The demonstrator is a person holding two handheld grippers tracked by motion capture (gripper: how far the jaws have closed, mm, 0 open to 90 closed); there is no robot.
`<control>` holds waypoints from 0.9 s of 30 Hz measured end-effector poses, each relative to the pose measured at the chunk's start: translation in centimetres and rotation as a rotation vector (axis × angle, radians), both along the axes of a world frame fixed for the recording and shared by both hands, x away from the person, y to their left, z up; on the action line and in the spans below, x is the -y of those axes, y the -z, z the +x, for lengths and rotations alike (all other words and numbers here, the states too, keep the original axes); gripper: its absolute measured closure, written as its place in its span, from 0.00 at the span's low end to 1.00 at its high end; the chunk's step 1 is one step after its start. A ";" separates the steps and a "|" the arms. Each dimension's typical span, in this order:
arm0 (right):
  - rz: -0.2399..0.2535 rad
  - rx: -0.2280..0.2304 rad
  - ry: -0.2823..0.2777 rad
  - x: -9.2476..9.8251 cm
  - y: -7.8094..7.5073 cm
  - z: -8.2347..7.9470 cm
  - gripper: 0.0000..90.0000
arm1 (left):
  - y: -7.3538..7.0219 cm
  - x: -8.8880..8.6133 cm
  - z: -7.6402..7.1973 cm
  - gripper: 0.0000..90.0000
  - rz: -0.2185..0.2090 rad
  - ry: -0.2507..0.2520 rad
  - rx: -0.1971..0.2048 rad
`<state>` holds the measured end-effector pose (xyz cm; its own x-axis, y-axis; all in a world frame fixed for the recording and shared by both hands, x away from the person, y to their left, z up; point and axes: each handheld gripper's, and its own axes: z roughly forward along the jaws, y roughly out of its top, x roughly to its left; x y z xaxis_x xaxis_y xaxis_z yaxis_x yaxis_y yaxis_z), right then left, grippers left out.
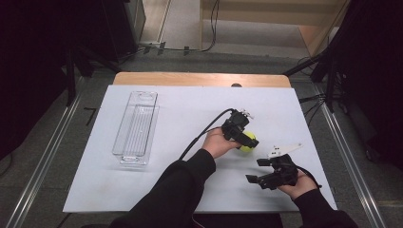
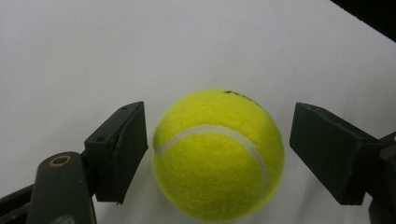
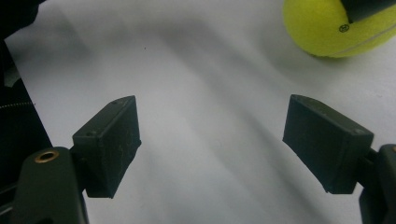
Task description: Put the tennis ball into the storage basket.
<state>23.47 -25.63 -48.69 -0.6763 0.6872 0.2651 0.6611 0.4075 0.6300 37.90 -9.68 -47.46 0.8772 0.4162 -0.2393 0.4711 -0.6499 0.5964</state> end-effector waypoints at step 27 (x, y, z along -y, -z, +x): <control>0.003 -0.001 0.001 0.0 -0.1 0.0 0.19 | 2.3 0.7 -0.6 0.27 0.028 0.041 -0.040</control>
